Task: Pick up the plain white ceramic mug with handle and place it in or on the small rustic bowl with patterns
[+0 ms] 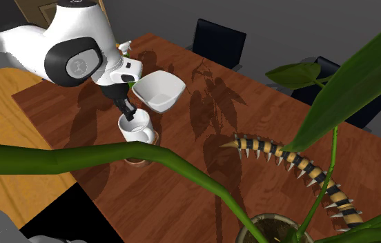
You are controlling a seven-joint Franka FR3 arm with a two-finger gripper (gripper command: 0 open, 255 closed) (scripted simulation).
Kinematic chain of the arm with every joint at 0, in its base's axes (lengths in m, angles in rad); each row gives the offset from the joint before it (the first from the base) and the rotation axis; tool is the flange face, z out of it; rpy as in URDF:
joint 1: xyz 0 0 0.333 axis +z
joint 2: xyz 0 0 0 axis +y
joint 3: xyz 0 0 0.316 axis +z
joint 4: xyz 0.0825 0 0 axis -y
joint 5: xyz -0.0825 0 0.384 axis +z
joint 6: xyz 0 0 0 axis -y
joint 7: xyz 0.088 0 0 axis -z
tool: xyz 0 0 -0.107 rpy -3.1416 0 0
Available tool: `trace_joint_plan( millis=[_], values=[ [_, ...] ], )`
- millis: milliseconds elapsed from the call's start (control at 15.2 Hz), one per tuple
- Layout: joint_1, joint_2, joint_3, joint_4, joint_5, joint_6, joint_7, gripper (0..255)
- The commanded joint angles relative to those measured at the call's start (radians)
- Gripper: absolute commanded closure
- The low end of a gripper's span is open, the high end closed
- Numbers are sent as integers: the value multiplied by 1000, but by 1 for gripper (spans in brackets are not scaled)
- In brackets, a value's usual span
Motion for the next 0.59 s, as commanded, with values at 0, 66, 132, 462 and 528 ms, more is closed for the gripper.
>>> trace_joint_plan(
  millis=[0, 66, 132, 462, 528],
  values=[
    [0, 5, 1, -23, 0, 28, 0, 255],
    [0, 8, 1, -33, 0, 42, 0, 255],
    [0, 12, 2, -44, 0, 57, 0, 255],
    [0, 30, 5, -86, 0, 117, 1, 255],
    [0, 30, 5, -86, 0, 117, 1, 255]
  ],
)
